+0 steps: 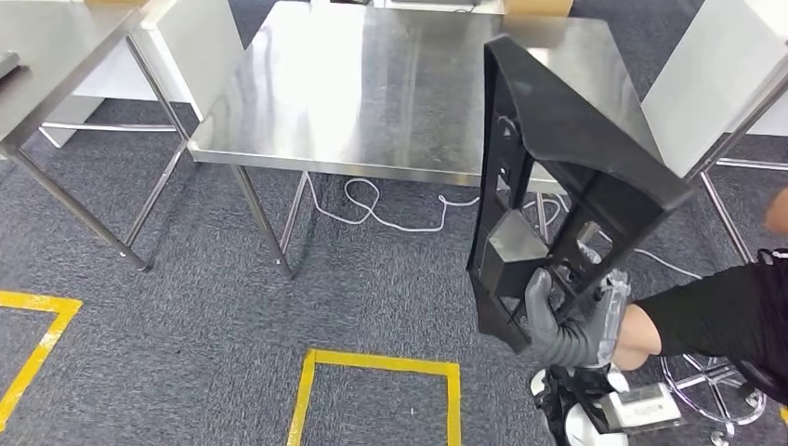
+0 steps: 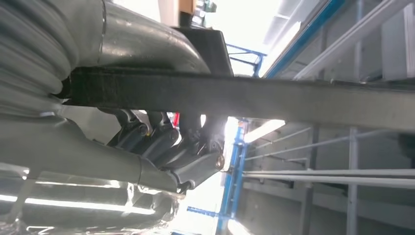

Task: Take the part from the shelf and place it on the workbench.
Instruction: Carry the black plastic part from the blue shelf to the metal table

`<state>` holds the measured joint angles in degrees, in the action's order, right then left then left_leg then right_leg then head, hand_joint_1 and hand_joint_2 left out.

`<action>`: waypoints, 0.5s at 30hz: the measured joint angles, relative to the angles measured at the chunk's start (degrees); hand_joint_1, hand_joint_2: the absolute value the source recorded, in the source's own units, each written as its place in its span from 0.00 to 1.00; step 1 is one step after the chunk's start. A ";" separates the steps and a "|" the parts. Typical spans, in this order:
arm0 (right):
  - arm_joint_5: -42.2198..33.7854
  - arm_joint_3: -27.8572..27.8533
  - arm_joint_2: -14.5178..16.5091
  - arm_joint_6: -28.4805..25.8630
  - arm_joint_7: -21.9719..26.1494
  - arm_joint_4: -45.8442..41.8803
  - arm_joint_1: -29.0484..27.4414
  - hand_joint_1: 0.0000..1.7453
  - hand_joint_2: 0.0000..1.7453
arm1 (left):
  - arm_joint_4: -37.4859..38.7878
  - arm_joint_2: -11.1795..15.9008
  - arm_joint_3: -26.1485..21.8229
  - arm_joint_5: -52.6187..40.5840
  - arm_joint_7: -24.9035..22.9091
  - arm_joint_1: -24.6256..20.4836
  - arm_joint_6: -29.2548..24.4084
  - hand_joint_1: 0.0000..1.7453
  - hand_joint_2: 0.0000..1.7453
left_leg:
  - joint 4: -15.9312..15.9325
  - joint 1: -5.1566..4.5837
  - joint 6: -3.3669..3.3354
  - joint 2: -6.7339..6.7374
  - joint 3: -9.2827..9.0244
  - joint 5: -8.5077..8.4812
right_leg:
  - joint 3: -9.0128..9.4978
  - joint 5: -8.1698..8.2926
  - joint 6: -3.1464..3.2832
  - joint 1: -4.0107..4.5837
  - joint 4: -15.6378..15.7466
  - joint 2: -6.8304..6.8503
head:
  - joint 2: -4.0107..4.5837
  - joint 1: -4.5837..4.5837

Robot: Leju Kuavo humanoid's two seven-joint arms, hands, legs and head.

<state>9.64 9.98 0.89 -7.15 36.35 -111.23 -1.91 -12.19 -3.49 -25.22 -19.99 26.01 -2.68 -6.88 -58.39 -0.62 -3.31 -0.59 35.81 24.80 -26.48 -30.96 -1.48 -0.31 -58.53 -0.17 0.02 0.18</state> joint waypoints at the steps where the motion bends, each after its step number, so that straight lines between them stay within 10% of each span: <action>1: 0.01 0.01 0.01 0.04 -0.09 -0.04 0.16 1.00 1.00 | 0.00 0.00 -0.01 0.01 0.01 -0.02 0.04 0.00 1.00 | 0.51 0.17 -0.35 -0.03 -0.92 -0.14 | -0.10 -0.17 -0.18 0.13 -1.18 0.03 | 0.01 -0.01; 7: 0.04 0.02 -0.03 0.09 -0.44 -0.14 0.50 1.00 1.00 | -0.01 -0.05 0.01 -0.02 0.01 -0.08 0.21 0.00 1.00 | 1.08 0.65 -1.08 -0.27 -3.61 1.76 | -11.37 -5.56 -0.62 -0.57 -16.24 0.04 | 0.01 -0.25; 11: 0.07 0.04 -0.01 0.09 -0.57 -0.14 0.52 1.00 1.00 | 0.02 -0.08 0.01 -0.07 -0.01 -0.03 0.29 0.00 1.00 | 0.80 0.73 0.05 -0.68 -6.16 4.02 | -9.66 2.31 -2.52 -1.18 -3.87 0.25 | 0.01 -0.45; 15: 0.30 -0.04 0.16 0.12 -0.94 -0.37 0.39 1.00 1.00 | 0.01 -0.03 -0.01 -0.12 -0.01 0.01 0.36 0.00 1.00 | -0.39 0.56 1.69 -0.55 -7.64 6.08 | -7.53 3.89 -0.19 -1.41 0.04 0.43 | 0.01 -0.41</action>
<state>9.93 9.94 1.05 -7.03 35.41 -111.60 -1.52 -12.18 -3.51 -25.22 -20.11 26.00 -2.67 -6.52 -58.79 -0.06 -1.62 -1.14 28.17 30.89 -34.01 -27.07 -1.67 -1.72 -58.49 0.26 0.02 -0.23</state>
